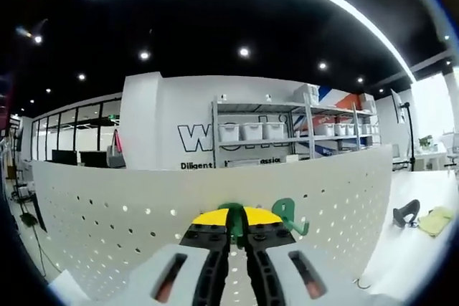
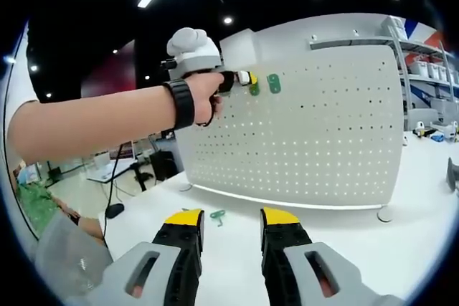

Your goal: Insert the hook assembly into the mounting plate slot until the hook locks in place.

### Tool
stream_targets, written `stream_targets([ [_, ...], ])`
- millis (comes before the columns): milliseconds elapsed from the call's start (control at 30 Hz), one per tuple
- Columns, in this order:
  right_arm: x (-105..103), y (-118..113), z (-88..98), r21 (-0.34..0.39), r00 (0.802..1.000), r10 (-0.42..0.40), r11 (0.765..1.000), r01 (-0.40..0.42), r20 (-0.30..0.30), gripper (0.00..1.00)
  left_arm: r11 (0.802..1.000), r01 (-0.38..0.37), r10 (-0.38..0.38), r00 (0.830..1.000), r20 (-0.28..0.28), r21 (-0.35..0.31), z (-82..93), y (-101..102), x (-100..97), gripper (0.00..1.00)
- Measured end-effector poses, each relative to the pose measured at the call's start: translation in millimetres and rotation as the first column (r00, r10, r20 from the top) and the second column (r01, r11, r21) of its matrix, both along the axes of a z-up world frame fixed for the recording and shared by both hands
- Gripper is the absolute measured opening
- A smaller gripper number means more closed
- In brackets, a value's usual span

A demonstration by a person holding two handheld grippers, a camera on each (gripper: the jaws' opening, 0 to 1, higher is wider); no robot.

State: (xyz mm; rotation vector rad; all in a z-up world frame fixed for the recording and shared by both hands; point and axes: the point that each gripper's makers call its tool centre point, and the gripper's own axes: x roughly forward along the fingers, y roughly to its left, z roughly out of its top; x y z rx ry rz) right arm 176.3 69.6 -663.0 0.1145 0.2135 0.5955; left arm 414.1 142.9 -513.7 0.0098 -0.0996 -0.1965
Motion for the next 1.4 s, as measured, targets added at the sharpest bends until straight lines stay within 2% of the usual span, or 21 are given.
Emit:
stream_targets([
  [100,0,0,-0.2,0.006,1.0,-0.002,1.0,0.002,-0.001,0.31,1.0,0.015,-0.016,1.0,0.019,0.016,-0.6,-4,0.5,0.08],
  [167,0,0,-0.4,0.002,1.0,-0.002,1.0,0.002,-0.001,0.31,0.998,0.049,-0.049,0.999,0.012,-0.029,-1.0,-7,-0.6,0.12],
  [200,0,1,0.2,0.004,1.0,0.0,1.0,0.0,0.001,0.31,0.998,0.055,-0.055,0.998,0.007,-0.025,-1.2,-7,-0.7,0.13],
  [267,0,3,0.6,0.004,1.0,0.005,1.0,-0.005,-0.001,0.31,0.999,0.039,-0.039,0.999,-0.006,0.005,-2.8,-4,-1.4,0.1],
  [367,0,4,1.7,0.003,1.0,0.009,1.0,-0.009,0.003,0.31,0.998,0.054,-0.054,0.998,-0.009,-0.015,-1.9,-4,-2.4,0.12],
  [533,-1,4,2.1,0.002,1.0,0.009,1.0,-0.009,0.005,0.31,0.997,0.078,-0.078,0.997,0.026,0.007,6.0,-10,-4.6,0.1],
  [733,0,4,3.8,0.004,1.0,0.008,1.0,-0.008,0.011,0.31,0.996,0.091,-0.091,0.995,-0.033,-0.017,-6.2,-6,1.6,0.1],
  [1033,-2,8,4.8,0.002,1.0,0.01,1.0,-0.01,0.009,0.31,0.991,0.133,-0.133,0.991,-0.006,-0.012,1.3,-8,-10.7,0.18],
  [1400,-7,11,14.4,-0.028,0.999,0.015,1.0,-0.014,0.031,0.34,0.976,0.22,-0.22,0.975,0.023,-0.007,14.2,-15,-36.0,0.27],
])
